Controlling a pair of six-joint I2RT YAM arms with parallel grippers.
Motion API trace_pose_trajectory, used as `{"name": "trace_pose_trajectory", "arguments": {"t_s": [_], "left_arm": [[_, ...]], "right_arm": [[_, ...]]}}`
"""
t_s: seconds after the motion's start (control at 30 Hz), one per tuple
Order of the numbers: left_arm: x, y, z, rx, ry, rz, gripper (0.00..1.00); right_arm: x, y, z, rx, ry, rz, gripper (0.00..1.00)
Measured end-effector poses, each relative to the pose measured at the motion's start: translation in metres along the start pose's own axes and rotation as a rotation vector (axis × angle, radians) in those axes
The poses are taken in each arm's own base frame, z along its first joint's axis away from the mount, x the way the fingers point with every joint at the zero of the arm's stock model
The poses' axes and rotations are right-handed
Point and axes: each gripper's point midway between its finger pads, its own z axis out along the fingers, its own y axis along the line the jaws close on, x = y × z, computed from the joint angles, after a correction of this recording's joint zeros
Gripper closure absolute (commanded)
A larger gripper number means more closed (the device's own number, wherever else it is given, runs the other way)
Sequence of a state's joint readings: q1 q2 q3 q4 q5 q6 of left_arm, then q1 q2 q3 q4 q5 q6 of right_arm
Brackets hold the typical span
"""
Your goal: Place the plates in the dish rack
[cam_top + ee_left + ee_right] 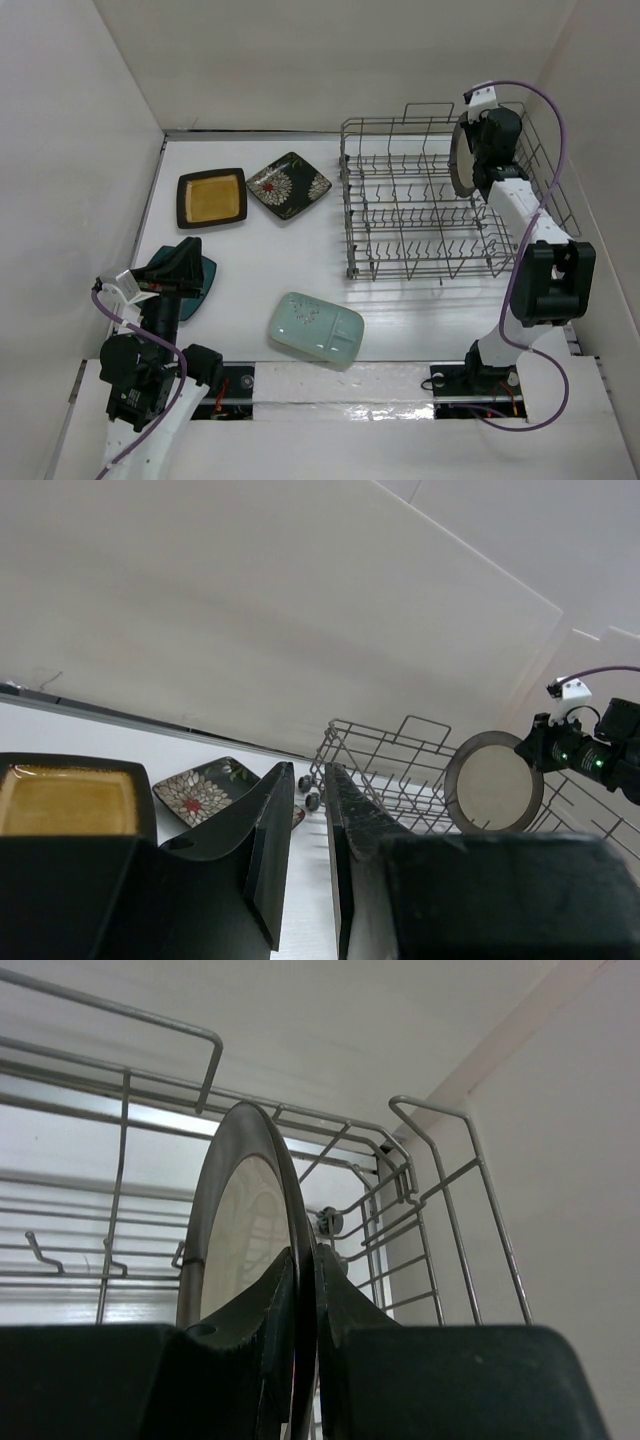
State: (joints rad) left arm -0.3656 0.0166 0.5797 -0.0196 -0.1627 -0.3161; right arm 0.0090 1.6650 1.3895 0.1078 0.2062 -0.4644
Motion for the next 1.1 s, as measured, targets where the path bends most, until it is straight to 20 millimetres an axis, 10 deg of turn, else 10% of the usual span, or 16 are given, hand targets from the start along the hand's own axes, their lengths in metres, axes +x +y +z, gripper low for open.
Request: {"name": "trace_pose_trajectory", "arguments": {"t_s": [0.77, 1.1], "left_arm": [[0.003, 0.001, 0.002, -0.008, 0.011, 0.003, 0.83], [0.003, 0.001, 0.002, -0.007, 0.012, 0.003, 0.83]], "right_arm": [[-0.001, 0.021, 0.0, 0.08, -0.089, 0.051, 0.57], [-0.022, 0.013, -0.005, 0.104, -0.076, 0.262, 0.22]]}}
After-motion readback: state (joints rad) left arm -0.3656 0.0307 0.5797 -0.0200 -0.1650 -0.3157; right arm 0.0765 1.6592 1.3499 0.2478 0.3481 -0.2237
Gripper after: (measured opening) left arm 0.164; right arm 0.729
